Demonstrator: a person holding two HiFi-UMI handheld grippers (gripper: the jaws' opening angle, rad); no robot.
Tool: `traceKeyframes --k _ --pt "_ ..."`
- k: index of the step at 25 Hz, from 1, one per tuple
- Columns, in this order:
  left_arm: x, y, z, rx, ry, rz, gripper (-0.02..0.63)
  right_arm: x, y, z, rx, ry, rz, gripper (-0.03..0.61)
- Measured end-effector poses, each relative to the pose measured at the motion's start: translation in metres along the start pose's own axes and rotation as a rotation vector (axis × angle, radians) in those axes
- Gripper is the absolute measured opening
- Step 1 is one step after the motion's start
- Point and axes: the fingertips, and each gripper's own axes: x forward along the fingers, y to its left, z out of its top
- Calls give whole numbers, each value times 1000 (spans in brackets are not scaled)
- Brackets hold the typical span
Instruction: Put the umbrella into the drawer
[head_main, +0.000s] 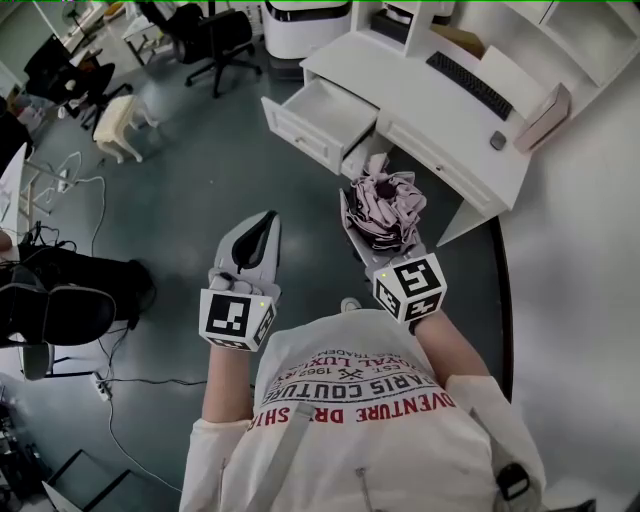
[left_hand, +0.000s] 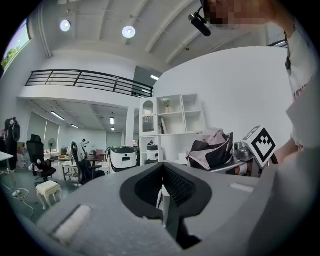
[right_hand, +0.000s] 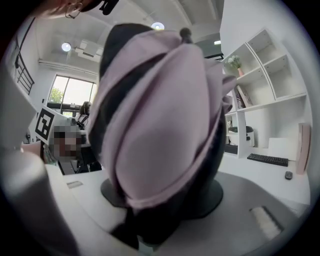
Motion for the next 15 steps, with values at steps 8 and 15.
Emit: traceKeyframes --k 8,15 --pt "-12 32 -23 -39 32 12 6 24 12 -13 40 31 -40 199" --pt "18 73 -44 -55 59 35 6 77 -1 -19 43 58 -13 202"
